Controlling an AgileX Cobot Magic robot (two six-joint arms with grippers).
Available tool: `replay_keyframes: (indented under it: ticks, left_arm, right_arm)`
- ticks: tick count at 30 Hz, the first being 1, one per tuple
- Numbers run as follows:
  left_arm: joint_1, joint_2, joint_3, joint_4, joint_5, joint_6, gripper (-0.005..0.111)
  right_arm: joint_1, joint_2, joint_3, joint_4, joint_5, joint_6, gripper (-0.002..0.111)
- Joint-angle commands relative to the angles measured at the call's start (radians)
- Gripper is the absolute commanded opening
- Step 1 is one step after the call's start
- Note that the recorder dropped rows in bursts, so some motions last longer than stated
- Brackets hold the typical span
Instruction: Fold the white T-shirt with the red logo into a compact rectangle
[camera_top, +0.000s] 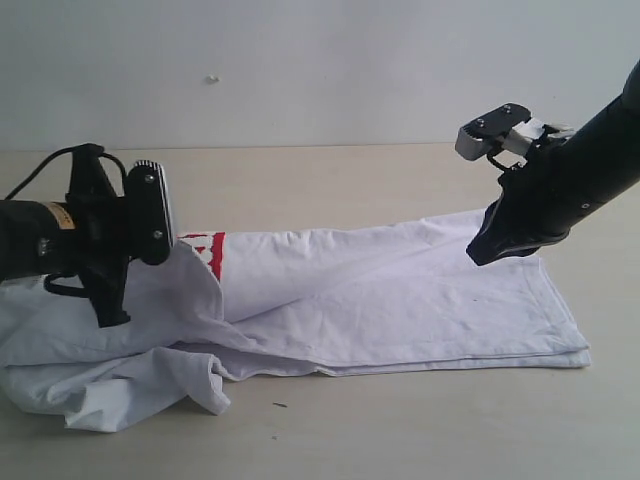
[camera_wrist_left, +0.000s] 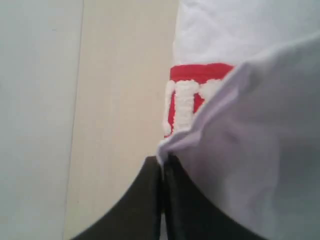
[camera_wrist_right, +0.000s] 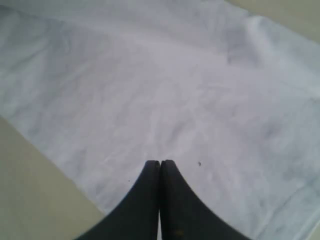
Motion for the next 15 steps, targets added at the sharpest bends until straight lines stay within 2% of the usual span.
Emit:
replay_keyframes:
  ticks: [1, 3, 6, 8, 11, 12, 13, 14, 15]
  left_arm:
    - [0.007, 0.099, -0.096, -0.053, -0.055, -0.008, 0.013]
    - [0.009, 0.113, -0.122, -0.070, -0.055, -0.008, 0.029]
    - [0.011, 0.113, -0.147, -0.098, -0.069, -0.008, 0.065]
    - [0.011, 0.109, -0.165, -0.220, -0.113, 0.001, 0.079]
    - [0.011, 0.087, -0.167, -0.397, -0.131, 0.076, 0.075]
    - [0.011, 0.048, -0.160, -0.554, -0.094, 0.166, 0.067]
    - [0.011, 0.028, -0.153, -0.610, -0.062, 0.219, 0.063]
    - [0.011, -0.029, -0.128, -0.659, 0.083, 0.347, 0.054]
    - [0.011, -0.052, -0.113, -0.659, 0.144, 0.396, 0.050]
  right_arm:
    - [-0.002, -0.010, -0.005, 0.009, -0.001, -0.010, 0.000]
    - [-0.002, -0.010, -0.005, 0.018, -0.001, -0.010, 0.000]
    - [-0.002, -0.010, -0.005, 0.027, -0.001, -0.010, 0.000]
    - [-0.002, -0.010, -0.005, 0.027, -0.001, -0.010, 0.000]
    - [-0.002, -0.010, -0.005, 0.027, -0.001, -0.010, 0.000]
    - [-0.002, -0.010, -0.005, 0.027, -0.001, -0.010, 0.000]
    - [-0.002, -0.010, -0.005, 0.026, -0.003, -0.010, 0.000]
    - [-0.002, -0.010, -0.005, 0.026, -0.013, -0.010, 0.000]
    - [-0.002, -0.010, -0.005, 0.026, -0.016, -0.010, 0.000]
